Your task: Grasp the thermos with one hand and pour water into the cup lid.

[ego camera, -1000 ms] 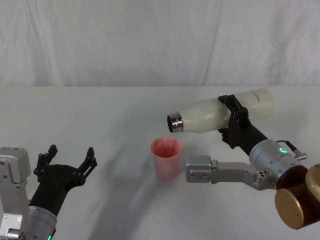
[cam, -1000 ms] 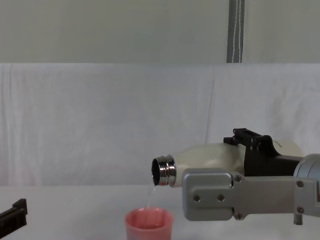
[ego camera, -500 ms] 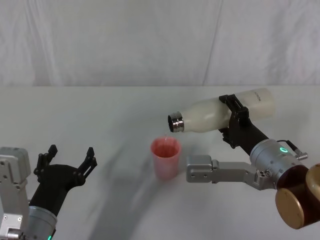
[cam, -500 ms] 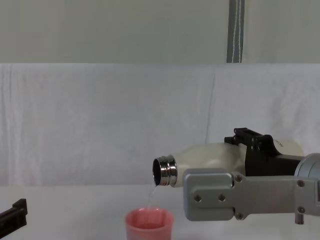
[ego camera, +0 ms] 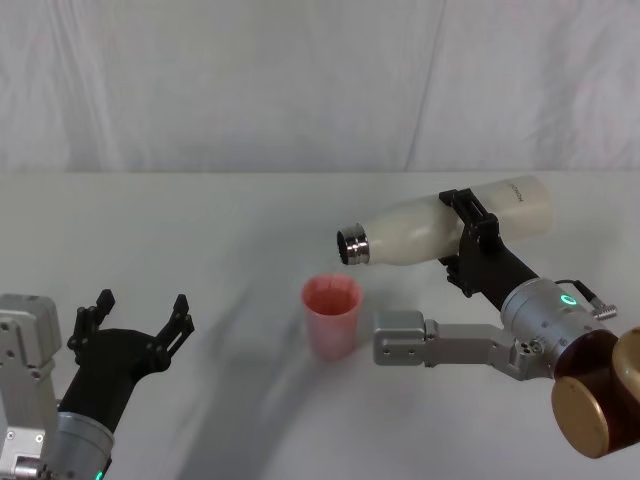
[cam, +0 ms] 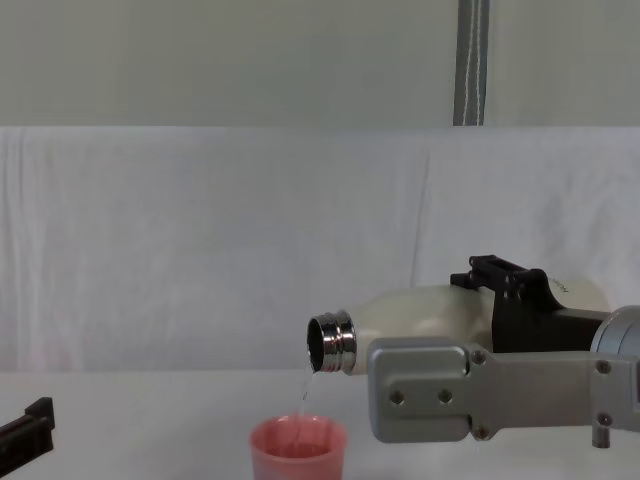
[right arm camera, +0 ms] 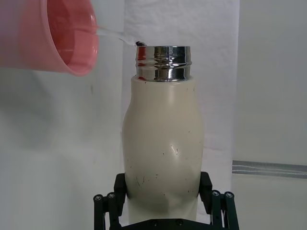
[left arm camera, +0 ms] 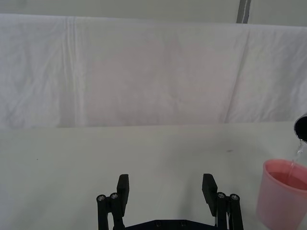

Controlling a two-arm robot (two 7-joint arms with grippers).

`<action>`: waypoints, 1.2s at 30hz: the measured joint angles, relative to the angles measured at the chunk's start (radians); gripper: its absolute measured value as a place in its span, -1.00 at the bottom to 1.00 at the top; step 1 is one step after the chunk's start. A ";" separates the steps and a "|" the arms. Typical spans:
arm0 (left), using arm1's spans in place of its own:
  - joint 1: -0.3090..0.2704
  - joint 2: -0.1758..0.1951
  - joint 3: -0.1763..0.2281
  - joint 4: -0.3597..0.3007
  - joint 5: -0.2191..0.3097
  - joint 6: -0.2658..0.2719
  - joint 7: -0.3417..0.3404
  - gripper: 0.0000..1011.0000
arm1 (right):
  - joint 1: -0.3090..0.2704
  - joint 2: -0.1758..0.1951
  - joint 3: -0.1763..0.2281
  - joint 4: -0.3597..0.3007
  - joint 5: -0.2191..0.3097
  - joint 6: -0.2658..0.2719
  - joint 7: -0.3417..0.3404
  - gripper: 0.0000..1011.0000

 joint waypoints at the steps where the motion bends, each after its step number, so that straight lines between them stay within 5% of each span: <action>1: 0.000 0.000 0.000 0.000 0.000 0.000 0.000 0.98 | 0.000 0.000 0.000 0.000 0.000 0.000 0.000 0.87; 36: 0.000 0.000 0.000 0.000 0.000 0.000 0.000 0.98 | 0.000 0.004 0.005 -0.003 -0.001 0.001 0.002 0.87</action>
